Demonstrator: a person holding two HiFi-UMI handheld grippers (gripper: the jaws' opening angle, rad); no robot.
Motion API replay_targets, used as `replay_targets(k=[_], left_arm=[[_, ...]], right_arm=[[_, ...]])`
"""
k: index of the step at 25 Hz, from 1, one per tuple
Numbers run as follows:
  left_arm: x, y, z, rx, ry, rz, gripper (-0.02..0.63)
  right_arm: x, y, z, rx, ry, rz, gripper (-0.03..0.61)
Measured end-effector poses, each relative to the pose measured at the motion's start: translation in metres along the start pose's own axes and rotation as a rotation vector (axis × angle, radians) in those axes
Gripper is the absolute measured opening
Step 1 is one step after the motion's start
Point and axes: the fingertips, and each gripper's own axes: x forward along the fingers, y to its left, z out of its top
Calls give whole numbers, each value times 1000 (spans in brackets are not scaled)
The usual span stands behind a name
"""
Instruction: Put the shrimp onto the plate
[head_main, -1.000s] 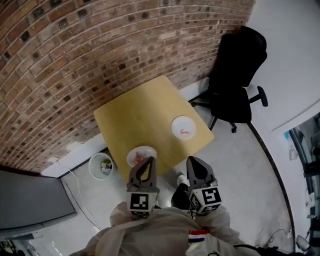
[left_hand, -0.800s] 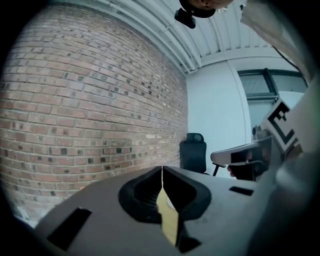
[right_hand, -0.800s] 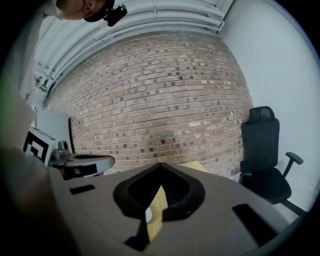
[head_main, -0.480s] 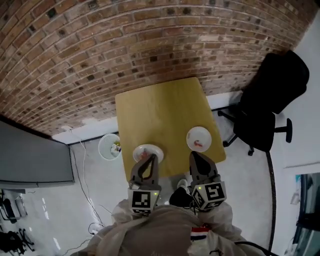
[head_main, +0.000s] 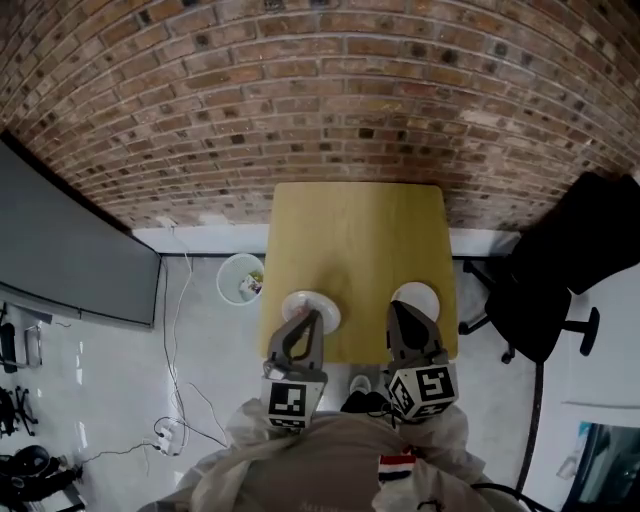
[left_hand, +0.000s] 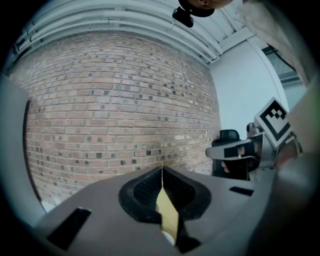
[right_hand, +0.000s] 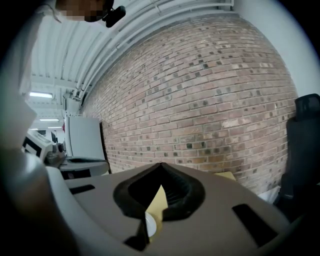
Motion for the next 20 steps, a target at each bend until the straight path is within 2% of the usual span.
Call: replay_targets(k=[10, 20], left_arm=[[-4, -47, -10, 12, 12, 65, 15], [-20, -66, -11, 51, 23, 73, 15]], right_arm=[[-41, -32, -28, 21, 32, 50, 23], [-69, -45, -38, 51, 20, 38, 23]])
